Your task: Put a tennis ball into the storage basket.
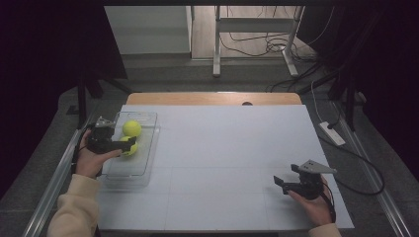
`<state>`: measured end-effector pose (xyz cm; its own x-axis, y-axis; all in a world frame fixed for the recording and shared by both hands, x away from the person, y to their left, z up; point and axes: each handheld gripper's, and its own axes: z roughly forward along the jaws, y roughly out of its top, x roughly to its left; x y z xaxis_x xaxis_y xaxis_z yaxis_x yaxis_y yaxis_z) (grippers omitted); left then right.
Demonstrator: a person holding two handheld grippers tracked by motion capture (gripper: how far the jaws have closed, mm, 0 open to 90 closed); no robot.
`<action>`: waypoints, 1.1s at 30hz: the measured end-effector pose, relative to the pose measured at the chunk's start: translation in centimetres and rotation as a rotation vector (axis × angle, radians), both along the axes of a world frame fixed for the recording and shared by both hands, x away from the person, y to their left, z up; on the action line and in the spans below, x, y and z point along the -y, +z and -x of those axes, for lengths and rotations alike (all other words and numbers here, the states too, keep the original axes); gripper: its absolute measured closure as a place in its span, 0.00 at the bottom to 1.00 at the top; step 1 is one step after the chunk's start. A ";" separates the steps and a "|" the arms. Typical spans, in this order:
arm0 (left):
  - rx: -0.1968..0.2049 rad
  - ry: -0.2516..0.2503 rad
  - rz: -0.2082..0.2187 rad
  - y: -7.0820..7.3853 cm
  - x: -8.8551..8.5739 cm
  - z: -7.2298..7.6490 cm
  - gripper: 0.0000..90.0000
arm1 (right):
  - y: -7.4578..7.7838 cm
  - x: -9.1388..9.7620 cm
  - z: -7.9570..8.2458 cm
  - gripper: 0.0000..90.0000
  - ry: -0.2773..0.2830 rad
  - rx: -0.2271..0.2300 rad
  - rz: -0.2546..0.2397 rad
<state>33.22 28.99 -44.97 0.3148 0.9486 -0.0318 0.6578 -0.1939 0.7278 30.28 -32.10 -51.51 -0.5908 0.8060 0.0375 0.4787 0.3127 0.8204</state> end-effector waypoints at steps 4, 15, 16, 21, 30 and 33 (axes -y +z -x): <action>0.003 -0.025 0.024 -0.1 0.6 0.2 0.14 | 0.0 0.0 -0.1 0.16 -0.001 -0.001 0.001; 0.035 -0.073 0.057 0.5 2.5 1.5 0.14 | 0.0 0.2 -0.2 0.16 0.006 0.000 -0.005; 0.040 -0.080 0.058 0.5 2.8 1.7 0.14 | 0.0 0.2 -0.2 0.16 0.008 0.000 -0.005; 0.060 -0.121 0.065 0.6 3.9 2.4 0.14 | 0.1 0.2 0.0 0.16 0.009 0.002 0.001; 0.064 -0.177 0.107 -0.3 5.4 3.4 0.14 | 0.1 0.1 0.2 0.16 0.003 0.003 0.002; 0.070 -0.187 0.117 -0.5 5.7 3.7 0.14 | 0.2 0.1 0.2 0.16 -0.001 0.005 0.002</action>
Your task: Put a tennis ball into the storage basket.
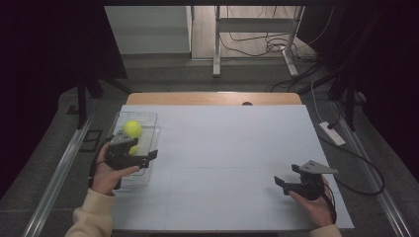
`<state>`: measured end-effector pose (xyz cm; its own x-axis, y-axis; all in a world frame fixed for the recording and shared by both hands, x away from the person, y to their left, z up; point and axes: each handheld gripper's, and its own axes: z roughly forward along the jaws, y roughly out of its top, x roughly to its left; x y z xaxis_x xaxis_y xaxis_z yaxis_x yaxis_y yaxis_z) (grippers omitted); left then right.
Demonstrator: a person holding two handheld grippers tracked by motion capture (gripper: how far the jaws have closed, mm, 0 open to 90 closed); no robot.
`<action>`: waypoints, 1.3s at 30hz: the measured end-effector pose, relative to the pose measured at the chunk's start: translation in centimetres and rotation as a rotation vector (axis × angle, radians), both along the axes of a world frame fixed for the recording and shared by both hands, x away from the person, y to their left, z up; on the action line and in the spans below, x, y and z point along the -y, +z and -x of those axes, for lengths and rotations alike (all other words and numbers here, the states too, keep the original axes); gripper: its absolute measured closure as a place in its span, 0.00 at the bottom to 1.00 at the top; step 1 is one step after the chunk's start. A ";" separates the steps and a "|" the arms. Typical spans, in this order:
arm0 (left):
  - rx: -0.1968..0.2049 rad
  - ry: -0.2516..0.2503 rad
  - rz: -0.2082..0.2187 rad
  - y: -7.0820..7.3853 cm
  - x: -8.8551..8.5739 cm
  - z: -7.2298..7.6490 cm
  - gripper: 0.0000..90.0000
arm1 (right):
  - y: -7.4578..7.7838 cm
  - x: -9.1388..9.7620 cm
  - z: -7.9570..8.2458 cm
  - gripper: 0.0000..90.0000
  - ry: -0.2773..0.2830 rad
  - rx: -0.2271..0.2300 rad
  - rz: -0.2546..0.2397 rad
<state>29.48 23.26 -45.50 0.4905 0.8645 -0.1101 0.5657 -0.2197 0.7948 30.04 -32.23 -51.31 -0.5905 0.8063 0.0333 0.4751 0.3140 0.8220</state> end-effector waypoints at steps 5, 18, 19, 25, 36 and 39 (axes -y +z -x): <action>0.006 -0.025 0.007 -0.3 0.9 0.9 0.14 | 0.1 0.0 0.1 0.16 -0.002 0.003 -0.001; 0.042 -0.115 0.011 -1.0 3.3 2.5 0.15 | 0.0 0.0 0.0 0.16 0.000 -0.001 0.004; 0.043 -0.120 0.010 -1.1 3.5 2.6 0.14 | 0.0 0.0 0.0 0.16 0.000 -0.001 0.004; 0.041 -0.133 0.001 -1.7 4.2 3.0 0.15 | 0.0 -0.1 0.0 0.16 0.001 0.000 0.009; 0.057 -0.139 -0.003 -2.0 4.6 3.5 0.15 | 0.1 0.0 0.1 0.16 0.000 0.006 -0.001; 0.054 -0.138 -0.004 -2.1 4.6 3.5 0.15 | 0.2 0.0 0.1 0.16 0.002 0.010 -0.004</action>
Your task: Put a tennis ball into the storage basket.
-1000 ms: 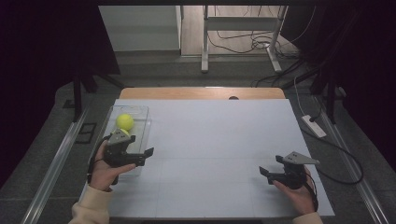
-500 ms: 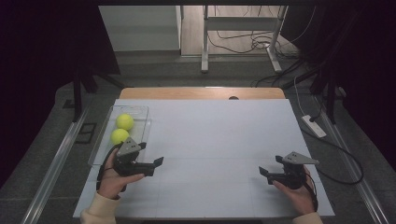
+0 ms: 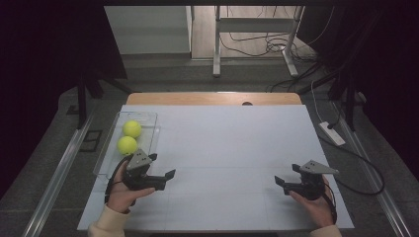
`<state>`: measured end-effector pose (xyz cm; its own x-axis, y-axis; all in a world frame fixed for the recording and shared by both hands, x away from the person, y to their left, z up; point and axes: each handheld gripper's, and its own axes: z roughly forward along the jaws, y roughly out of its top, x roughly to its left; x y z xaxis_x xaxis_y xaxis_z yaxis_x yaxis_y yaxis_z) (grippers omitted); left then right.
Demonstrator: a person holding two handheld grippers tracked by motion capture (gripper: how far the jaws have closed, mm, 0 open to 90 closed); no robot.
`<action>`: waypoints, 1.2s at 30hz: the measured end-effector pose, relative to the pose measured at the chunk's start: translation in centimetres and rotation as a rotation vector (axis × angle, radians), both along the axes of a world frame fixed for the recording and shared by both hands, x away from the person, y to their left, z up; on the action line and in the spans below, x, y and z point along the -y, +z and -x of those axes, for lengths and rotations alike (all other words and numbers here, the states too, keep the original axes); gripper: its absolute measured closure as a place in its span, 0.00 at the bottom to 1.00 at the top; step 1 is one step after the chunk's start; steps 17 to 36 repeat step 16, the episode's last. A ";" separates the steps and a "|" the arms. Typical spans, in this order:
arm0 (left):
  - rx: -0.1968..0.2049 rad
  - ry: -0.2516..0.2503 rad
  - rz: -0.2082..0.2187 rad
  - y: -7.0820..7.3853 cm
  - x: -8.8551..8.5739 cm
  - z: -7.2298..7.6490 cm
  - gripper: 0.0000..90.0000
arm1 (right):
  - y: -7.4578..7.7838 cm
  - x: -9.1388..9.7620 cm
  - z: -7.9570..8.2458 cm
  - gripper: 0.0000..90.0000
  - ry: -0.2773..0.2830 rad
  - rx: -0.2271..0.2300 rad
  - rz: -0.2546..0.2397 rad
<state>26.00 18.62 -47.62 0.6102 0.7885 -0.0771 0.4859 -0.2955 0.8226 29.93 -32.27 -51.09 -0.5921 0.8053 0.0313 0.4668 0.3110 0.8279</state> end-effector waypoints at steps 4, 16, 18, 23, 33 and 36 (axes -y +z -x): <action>-0.002 0.003 0.001 -0.1 0.0 -0.1 0.15 | 0.1 0.0 0.1 0.16 0.005 0.008 -0.003; 0.005 0.010 0.004 -0.1 -0.1 -0.2 0.15 | 0.2 0.0 0.2 0.16 0.015 0.013 -0.001; 0.005 0.010 0.004 -0.1 -0.1 -0.2 0.15 | 0.2 0.0 0.2 0.16 0.015 0.013 -0.001; 0.005 0.010 0.004 -0.1 -0.1 -0.2 0.15 | 0.2 0.0 0.2 0.16 0.015 0.013 -0.001; 0.005 0.010 0.004 -0.1 -0.1 -0.2 0.15 | 0.2 0.0 0.2 0.16 0.015 0.013 -0.001; 0.005 0.010 0.004 -0.1 -0.1 -0.2 0.15 | 0.2 0.0 0.2 0.16 0.015 0.013 -0.001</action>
